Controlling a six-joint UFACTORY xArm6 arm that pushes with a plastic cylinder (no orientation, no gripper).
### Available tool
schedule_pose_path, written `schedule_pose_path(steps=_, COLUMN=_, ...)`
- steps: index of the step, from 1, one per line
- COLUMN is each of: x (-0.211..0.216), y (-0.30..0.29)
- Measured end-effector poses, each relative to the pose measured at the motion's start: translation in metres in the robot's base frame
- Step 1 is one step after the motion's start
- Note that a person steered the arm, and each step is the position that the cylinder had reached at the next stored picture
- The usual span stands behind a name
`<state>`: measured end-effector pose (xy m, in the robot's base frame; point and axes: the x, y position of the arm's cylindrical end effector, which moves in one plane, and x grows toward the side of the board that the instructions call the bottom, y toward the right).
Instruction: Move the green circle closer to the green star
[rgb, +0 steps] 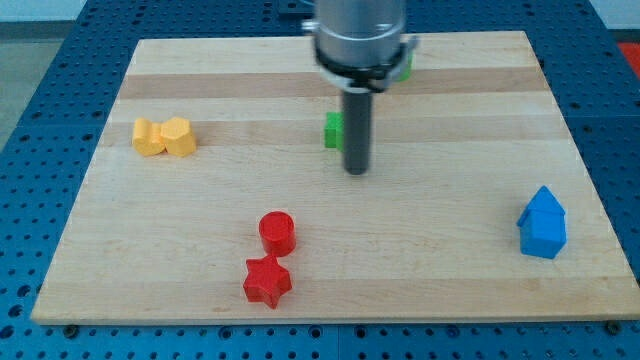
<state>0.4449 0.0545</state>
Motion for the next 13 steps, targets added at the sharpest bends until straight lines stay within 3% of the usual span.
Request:
schedule_pose_path(steps=2, x=-0.135, y=0.088)
schedule_pose_path(steps=3, x=-0.188, y=0.08)
schedule_pose_path(steps=4, x=-0.18, y=0.051)
schedule_pose_path(steps=5, x=-0.14, y=0.007)
schedule_pose_path(steps=8, x=-0.163, y=0.006)
schedule_pose_path(steps=9, x=-0.2, y=-0.001)
schedule_pose_path(steps=10, x=-0.194, y=-0.039)
schedule_pose_path(steps=11, x=-0.143, y=-0.039)
schedule_pose_path(steps=13, x=-0.126, y=-0.048)
